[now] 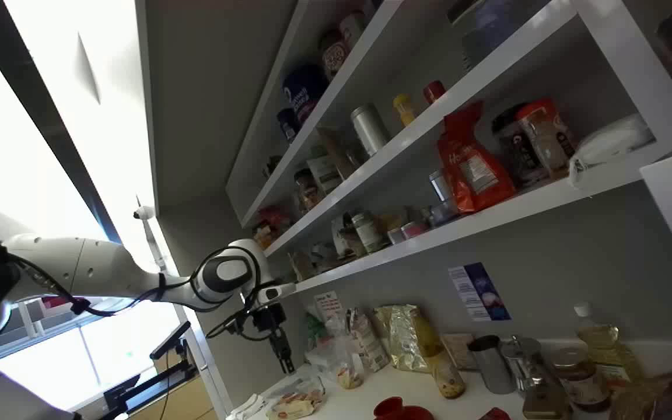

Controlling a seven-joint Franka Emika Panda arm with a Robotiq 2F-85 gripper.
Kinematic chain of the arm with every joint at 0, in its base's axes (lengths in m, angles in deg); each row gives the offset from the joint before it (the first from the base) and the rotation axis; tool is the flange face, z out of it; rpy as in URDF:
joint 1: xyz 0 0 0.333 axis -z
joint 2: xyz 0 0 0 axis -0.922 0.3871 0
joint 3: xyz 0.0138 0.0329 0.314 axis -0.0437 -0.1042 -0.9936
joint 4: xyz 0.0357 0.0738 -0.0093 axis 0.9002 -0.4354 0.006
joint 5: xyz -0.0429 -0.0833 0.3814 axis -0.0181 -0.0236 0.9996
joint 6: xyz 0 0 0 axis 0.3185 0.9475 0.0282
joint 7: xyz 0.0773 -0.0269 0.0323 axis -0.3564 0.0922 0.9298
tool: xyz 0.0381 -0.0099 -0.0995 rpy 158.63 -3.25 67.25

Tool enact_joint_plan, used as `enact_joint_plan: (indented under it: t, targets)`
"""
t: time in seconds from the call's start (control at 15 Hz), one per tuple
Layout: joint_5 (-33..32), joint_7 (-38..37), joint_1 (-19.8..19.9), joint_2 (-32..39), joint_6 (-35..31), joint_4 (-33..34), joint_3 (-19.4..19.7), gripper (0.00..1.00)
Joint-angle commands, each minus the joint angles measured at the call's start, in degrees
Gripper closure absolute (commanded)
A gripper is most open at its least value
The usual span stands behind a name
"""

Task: Remove the orange packet from the bottom shelf and put it on the counter

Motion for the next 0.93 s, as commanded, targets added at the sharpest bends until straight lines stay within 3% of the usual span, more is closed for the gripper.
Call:
enact_joint_plan:
  t: [0.0,0.53,0.87]
  targets:
    - [-0.5,-0.4,-1.1,0.1,0.1,0.1,1.0,0.00]
    - [-1.4,-1.1,-0.6,0.9,-0.4,0.0,0.8,0.00]
    - [-4.7,-4.8,3.0,4.5,-7.0,1.1,3.3,0.00]
